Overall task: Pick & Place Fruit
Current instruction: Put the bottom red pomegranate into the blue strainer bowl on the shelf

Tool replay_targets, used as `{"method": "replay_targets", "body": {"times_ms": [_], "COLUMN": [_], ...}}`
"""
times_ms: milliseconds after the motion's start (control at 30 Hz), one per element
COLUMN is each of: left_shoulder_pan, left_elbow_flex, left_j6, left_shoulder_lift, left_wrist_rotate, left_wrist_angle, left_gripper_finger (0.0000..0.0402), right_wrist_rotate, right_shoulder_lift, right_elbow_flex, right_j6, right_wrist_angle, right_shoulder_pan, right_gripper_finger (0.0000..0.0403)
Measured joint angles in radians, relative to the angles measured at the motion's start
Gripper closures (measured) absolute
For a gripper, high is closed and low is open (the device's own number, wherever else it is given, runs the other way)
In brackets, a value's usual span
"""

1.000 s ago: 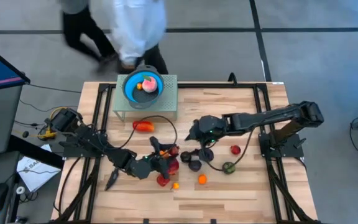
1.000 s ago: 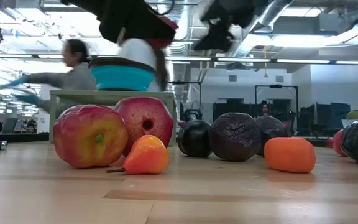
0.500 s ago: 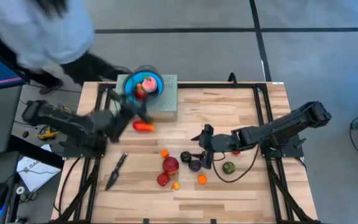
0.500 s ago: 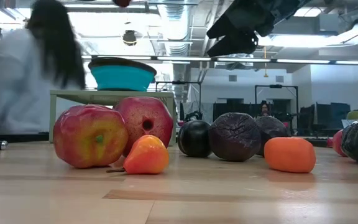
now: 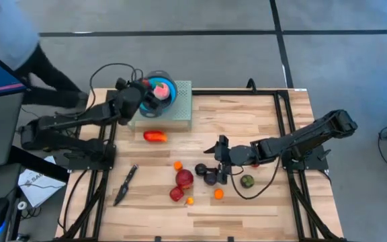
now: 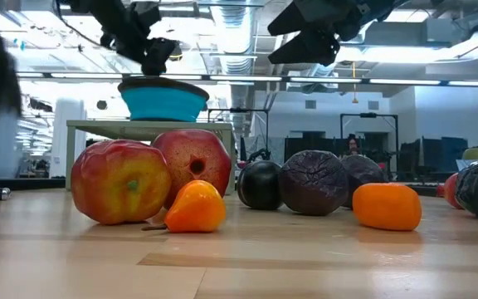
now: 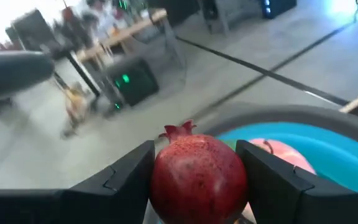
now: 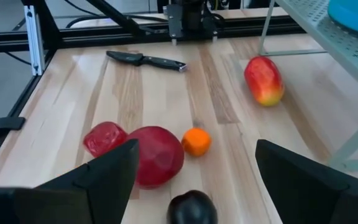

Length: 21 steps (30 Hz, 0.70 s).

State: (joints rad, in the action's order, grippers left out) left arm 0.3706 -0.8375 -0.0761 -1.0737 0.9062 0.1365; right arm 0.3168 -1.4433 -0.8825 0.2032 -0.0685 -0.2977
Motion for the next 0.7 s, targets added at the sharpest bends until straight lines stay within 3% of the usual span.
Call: {"method": "replay_targets", "body": {"times_ms": [233, 467, 700], "left_shoulder_pan": [0.151, 0.231, 0.25], "left_elbow_flex": [0.0, 0.0, 0.0], "left_j6": [0.17, 0.216, 0.216], "left_shoulder_lift": [-0.001, -0.001, -0.001], "left_wrist_rotate": [-0.285, -0.372, -0.4], "left_wrist_angle": [0.117, 0.163, 0.163], "left_gripper_finger": [0.0188, 0.0184, 0.014], "right_wrist_rotate": [-0.002, -0.002, -0.002], "right_shoulder_lift": [0.0, 0.0, 0.0], "right_elbow_flex": [0.0, 0.0, 0.0], "right_j6": [0.0, -0.006, -0.019], "right_wrist_angle": [0.0, -0.037, -0.045], "right_shoulder_pan": [-0.002, -0.002, -0.002], "right_gripper_finger": [0.0088, 0.0088, 0.0088]}}
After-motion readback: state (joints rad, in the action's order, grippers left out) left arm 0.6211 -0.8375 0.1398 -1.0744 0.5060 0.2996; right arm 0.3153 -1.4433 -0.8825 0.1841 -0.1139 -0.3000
